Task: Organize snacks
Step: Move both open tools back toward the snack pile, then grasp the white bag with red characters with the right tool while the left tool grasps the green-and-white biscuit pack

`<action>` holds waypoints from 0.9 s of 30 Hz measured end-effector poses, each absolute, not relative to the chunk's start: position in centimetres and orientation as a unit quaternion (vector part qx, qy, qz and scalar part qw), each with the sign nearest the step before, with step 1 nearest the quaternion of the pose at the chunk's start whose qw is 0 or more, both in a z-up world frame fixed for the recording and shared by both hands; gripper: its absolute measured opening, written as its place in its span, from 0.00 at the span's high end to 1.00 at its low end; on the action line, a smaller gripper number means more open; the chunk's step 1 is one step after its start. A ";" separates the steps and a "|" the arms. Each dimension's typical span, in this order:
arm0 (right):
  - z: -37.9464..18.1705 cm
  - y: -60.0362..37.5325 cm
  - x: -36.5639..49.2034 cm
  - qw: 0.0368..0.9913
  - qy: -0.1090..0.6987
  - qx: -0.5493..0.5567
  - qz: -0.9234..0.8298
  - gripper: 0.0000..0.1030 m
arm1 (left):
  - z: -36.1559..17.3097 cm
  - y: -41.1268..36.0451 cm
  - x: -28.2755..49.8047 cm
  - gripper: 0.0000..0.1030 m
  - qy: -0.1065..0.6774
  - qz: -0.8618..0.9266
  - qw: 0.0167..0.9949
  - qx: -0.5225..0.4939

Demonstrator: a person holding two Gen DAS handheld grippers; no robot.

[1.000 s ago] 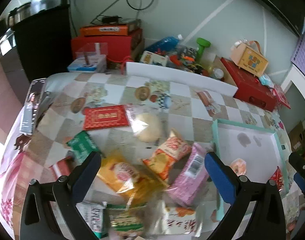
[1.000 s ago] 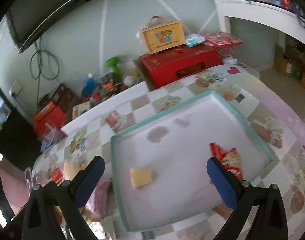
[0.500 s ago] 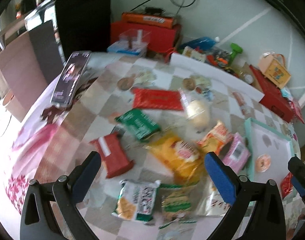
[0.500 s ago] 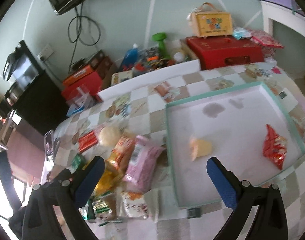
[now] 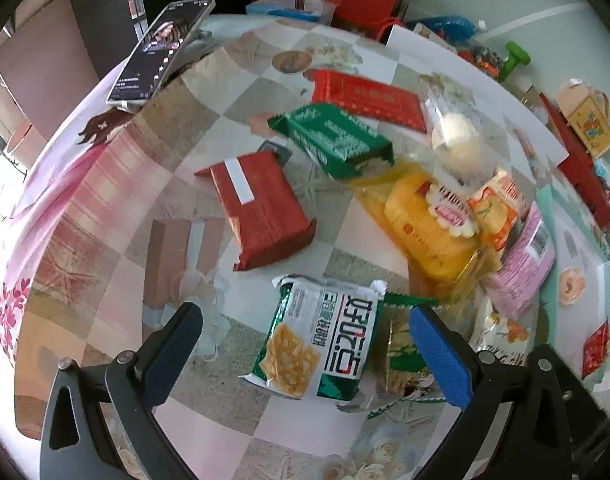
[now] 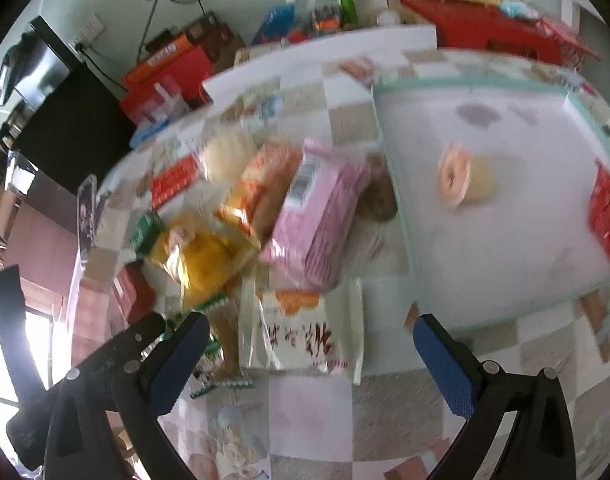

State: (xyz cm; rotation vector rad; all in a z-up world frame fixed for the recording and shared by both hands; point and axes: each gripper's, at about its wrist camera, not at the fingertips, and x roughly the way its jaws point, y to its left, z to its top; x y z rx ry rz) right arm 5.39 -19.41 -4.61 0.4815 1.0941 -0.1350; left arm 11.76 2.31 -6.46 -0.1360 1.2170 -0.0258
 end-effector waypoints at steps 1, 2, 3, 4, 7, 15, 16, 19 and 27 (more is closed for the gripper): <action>-5.0 -19.3 5.3 0.821 0.520 0.228 -0.063 0.00 | -6.7 2.2 11.8 0.00 0.574 -0.012 0.816 -0.063; -5.4 -19.1 5.3 0.817 0.526 0.227 -0.063 0.00 | -6.9 2.2 11.8 0.00 0.578 -0.012 0.813 -0.064; -5.8 -18.9 5.4 0.815 0.531 0.224 -0.063 0.00 | -7.2 2.1 11.8 0.00 0.582 -0.013 0.811 -0.064; -6.0 -18.7 5.5 0.813 0.535 0.220 -0.062 0.01 | -7.4 2.1 11.8 0.00 0.585 -0.013 0.808 -0.064; -7.1 -18.1 6.0 0.806 0.551 0.207 -0.065 0.03 | -8.1 2.1 12.0 0.01 0.592 -0.016 0.803 -0.071; -8.4 -17.2 7.0 0.801 0.569 0.166 -0.082 0.04 | -8.8 2.6 12.4 0.02 0.596 -0.017 0.799 -0.081; -8.5 -16.9 7.3 0.801 0.571 0.159 -0.084 0.04 | -8.8 2.7 12.4 0.02 0.596 -0.017 0.799 -0.080; -9.1 -15.6 8.2 0.801 0.579 0.117 -0.092 0.03 | -8.8 2.7 12.4 0.02 0.597 -0.017 0.798 -0.081; -9.6 -14.0 8.7 0.804 0.583 0.075 -0.090 0.02 | -8.4 3.8 12.6 0.02 0.593 0.007 0.801 -0.080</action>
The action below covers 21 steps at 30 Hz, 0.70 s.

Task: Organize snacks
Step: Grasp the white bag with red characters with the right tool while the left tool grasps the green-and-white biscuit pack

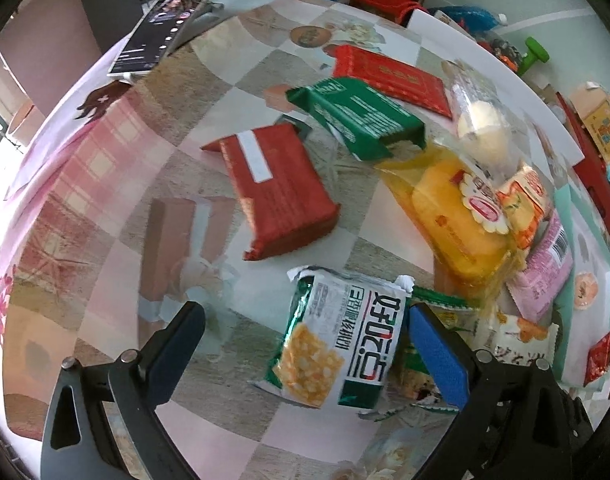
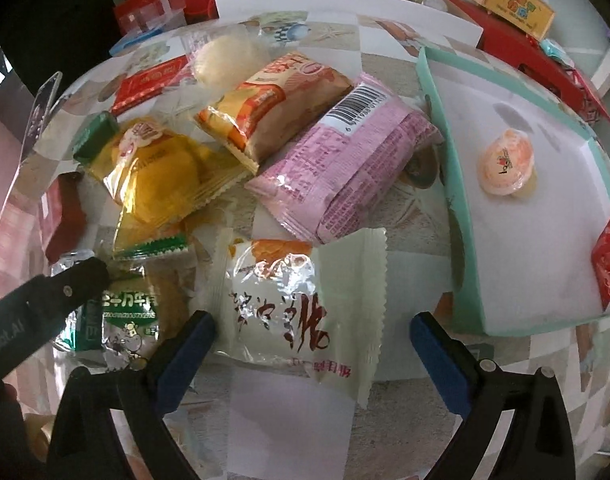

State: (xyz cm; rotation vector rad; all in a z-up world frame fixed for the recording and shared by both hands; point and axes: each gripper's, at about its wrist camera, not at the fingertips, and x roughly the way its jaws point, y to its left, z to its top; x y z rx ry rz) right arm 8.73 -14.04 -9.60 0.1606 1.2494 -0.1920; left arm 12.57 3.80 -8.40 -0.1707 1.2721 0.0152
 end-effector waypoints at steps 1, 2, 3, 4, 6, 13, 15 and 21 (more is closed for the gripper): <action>-9.6 -14.0 8.7 0.804 0.583 0.074 -0.090 0.02 | -8.5 4.0 12.6 0.02 0.595 0.015 0.800 -0.077; -9.6 -14.0 8.7 0.804 0.583 0.075 -0.090 0.02 | -8.6 4.2 12.6 0.02 0.595 0.021 0.800 -0.074; -9.5 -14.1 8.6 0.804 0.583 0.074 -0.090 0.02 | -8.7 4.4 12.7 0.02 0.597 0.028 0.799 -0.070; -9.5 -14.1 8.6 0.804 0.583 0.074 -0.090 0.03 | -8.8 4.6 12.7 0.02 0.598 0.030 0.798 -0.071; -9.5 -14.1 8.5 0.804 0.582 0.074 -0.090 0.03 | -8.9 4.8 12.8 0.02 0.599 0.029 0.796 -0.077; -9.2 -13.6 7.9 0.810 0.578 0.065 -0.080 0.11 | -8.9 3.0 12.8 0.21 0.596 -0.001 0.801 -0.054; -9.0 -12.7 8.0 0.813 0.575 0.057 -0.069 0.13 | -8.8 2.8 12.8 0.24 0.595 -0.005 0.803 -0.050; -9.0 -12.0 8.1 0.816 0.572 0.051 -0.063 0.19 | -8.7 2.6 13.0 0.36 0.590 -0.011 0.806 -0.055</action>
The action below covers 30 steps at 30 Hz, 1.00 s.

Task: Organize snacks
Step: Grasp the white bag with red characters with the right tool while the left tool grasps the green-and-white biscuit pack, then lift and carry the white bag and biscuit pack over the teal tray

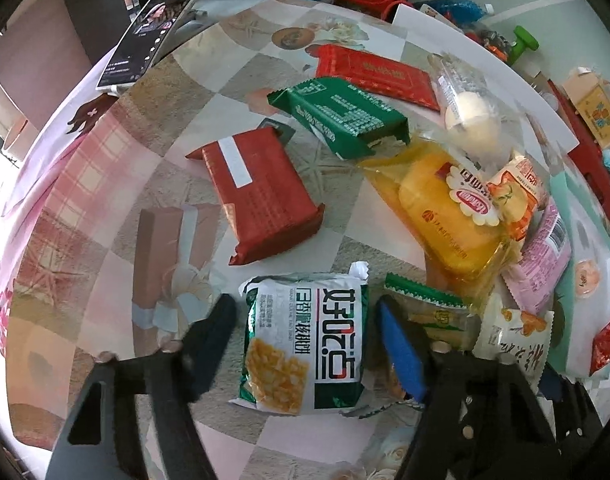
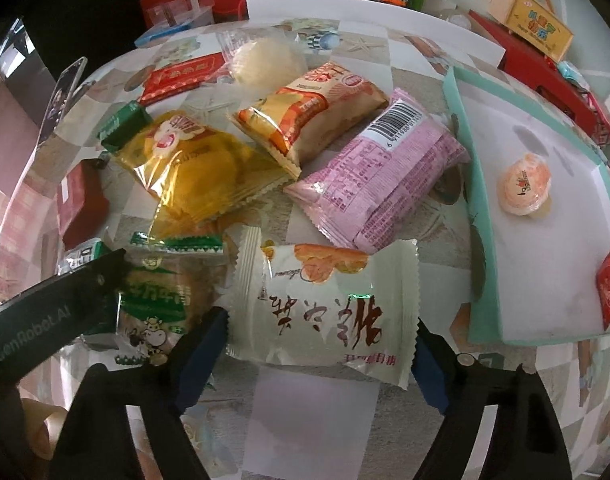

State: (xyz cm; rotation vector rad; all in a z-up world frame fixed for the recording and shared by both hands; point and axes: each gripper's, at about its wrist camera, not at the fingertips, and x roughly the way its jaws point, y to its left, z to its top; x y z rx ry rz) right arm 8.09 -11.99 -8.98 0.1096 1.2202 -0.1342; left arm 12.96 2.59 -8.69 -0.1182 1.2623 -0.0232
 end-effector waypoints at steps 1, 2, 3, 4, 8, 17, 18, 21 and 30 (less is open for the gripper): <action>-8.9 -12.0 8.1 0.817 0.571 0.052 -0.064 0.23 | -8.6 2.6 12.8 0.40 0.589 -0.012 0.806 -0.056; -8.8 -12.2 8.0 0.818 0.569 0.054 -0.066 0.28 | -8.5 2.6 12.9 0.44 0.588 -0.014 0.807 -0.058; -8.6 -12.5 7.9 0.819 0.567 0.056 -0.068 0.30 | -8.5 2.7 13.0 0.44 0.587 -0.016 0.807 -0.061; -8.5 -12.6 7.8 0.820 0.564 0.059 -0.070 0.33 | -8.3 2.5 13.0 0.45 0.587 -0.018 0.807 -0.064; -8.1 -13.9 7.8 0.822 0.561 0.071 -0.068 0.39 | -7.8 2.7 13.3 0.49 0.585 -0.021 0.807 -0.076; -7.4 -14.4 7.6 0.825 0.555 0.100 -0.046 0.44 | -6.9 3.1 12.7 0.50 0.573 -0.032 0.814 -0.089; -7.2 -14.6 7.5 0.826 0.552 0.105 -0.044 0.44 | -6.6 3.3 12.6 0.50 0.570 -0.032 0.816 -0.091; -6.0 -14.7 7.1 0.835 0.537 0.114 -0.040 0.44 | -5.9 3.5 12.3 0.50 0.559 -0.032 0.823 -0.095; -2.5 -15.7 6.1 0.863 0.485 0.136 -0.040 0.45 | -2.7 3.7 11.4 0.50 0.513 -0.039 0.851 -0.106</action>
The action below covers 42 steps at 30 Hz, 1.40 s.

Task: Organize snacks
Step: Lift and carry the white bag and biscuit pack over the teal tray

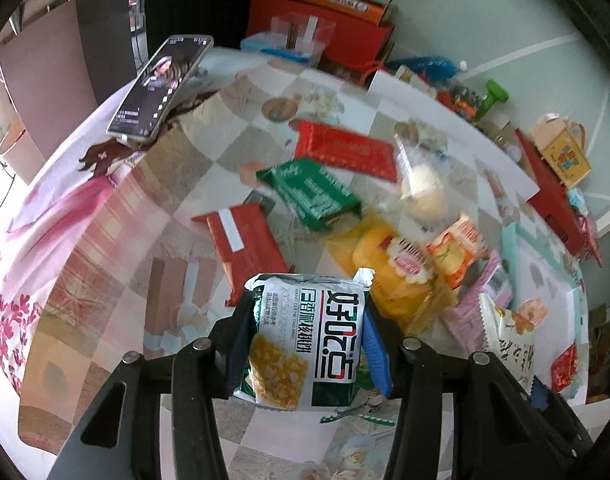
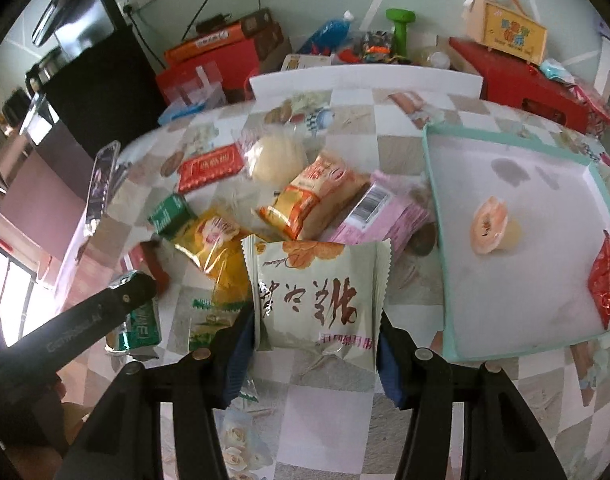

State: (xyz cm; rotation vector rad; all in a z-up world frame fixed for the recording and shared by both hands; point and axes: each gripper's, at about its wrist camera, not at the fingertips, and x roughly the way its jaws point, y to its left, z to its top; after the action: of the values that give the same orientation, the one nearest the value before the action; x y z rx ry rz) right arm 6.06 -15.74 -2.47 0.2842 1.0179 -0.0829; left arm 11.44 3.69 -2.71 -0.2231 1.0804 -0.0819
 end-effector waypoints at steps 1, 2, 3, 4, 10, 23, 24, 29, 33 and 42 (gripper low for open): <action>-2.3 -15.9 6.1 0.863 0.484 0.138 -0.040 0.45 | -2.5 3.5 11.4 0.50 0.509 -0.041 0.853 -0.106; -2.2 -16.1 6.0 0.864 0.481 0.143 -0.042 0.45 | -2.3 3.3 11.3 0.50 0.506 -0.043 0.855 -0.105; -2.0 -16.3 5.9 0.864 0.479 0.146 -0.043 0.44 | -2.2 3.1 11.4 0.50 0.504 -0.045 0.856 -0.104; -1.9 -16.4 6.0 0.865 0.477 0.149 -0.045 0.44 | -2.2 2.9 11.5 0.50 0.502 -0.047 0.857 -0.102; -0.7 -19.1 5.3 0.871 0.455 0.173 -0.068 0.44 | -1.4 0.4 11.5 0.50 0.501 -0.080 0.857 -0.091; 0.3 -29.1 2.2 0.855 0.420 0.243 -0.182 0.44 | 1.0 -10.4 10.6 0.50 0.495 -0.208 0.843 -0.031; 0.2 -30.0 1.8 0.852 0.418 0.252 -0.190 0.44 | 1.1 -11.6 10.5 0.50 0.495 -0.219 0.841 -0.022; -0.7 -32.9 0.7 0.837 0.417 0.280 -0.218 0.44 | 0.7 -16.7 9.8 0.50 0.498 -0.267 0.825 0.020; -1.9 -35.0 -0.2 0.822 0.420 0.302 -0.239 0.44 | -0.6 -20.5 9.4 0.50 0.508 -0.291 0.809 0.056; -3.0 -38.3 -2.1 0.801 0.416 0.328 -0.279 0.44 | -3.6 -25.1 8.8 0.50 0.524 -0.316 0.785 0.097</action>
State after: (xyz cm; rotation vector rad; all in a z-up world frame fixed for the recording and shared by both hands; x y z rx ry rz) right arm -2.06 -38.25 -3.04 0.7023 0.8926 -0.5988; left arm 8.79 -25.08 -3.55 0.2092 1.1311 -0.6806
